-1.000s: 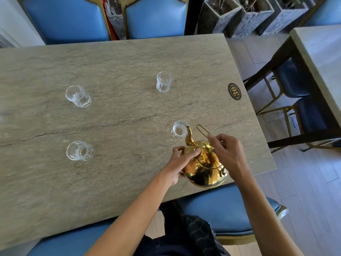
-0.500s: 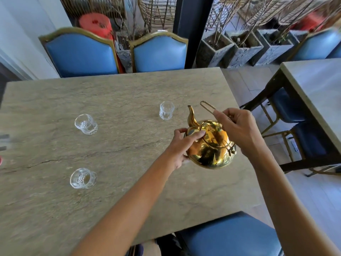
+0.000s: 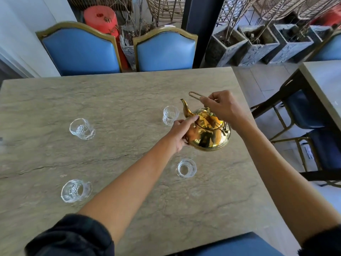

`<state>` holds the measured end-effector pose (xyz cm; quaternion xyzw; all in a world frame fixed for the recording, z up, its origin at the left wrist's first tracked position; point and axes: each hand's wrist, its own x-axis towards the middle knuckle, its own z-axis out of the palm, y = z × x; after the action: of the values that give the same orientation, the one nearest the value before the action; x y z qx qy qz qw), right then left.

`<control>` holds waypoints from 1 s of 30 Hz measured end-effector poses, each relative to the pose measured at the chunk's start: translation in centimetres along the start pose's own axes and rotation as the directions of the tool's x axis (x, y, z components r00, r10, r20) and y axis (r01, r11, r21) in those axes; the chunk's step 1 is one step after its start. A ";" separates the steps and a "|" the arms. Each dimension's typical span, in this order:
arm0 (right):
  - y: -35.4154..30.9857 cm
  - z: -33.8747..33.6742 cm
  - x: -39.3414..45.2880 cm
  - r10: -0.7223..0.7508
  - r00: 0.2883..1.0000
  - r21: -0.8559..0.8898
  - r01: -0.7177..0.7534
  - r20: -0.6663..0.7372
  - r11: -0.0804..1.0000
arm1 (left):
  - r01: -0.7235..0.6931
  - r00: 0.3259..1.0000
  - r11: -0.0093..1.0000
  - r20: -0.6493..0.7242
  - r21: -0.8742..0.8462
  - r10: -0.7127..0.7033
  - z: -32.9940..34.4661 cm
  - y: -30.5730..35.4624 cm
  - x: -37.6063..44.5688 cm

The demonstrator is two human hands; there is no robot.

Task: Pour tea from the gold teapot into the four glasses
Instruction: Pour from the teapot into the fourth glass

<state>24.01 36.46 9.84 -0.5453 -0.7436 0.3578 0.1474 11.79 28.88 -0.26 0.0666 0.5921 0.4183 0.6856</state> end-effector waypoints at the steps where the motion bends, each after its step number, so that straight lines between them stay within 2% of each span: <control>1: 0.3 0.5 0.8 -0.005 1.000 -0.014 0.005 0.016 1.000 | 0.017 1.000 1.000 -0.007 -0.006 -0.017 0.0 0.0 0.5; 6: 1.1 2.4 3.8 0.021 0.995 -0.094 -0.012 0.098 0.996 | 0.109 0.994 0.994 0.000 -0.022 -0.109 -0.1 -0.7 2.5; 14: 2.4 4.5 5.4 0.070 0.987 -0.157 -0.046 0.146 0.987 | 0.196 0.981 0.980 0.025 -0.037 -0.195 -0.9 -2.5 4.8; 30: 1.0 5.3 7.2 0.065 0.979 -0.296 -0.005 0.191 0.955 | 0.202 0.978 0.978 0.069 -0.056 -0.198 -1.0 -2.3 4.3</control>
<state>18.90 41.23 4.24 -0.5358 -0.7896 0.2986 -0.0168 11.84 29.76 -5.12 -0.0017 0.5605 0.3634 0.7441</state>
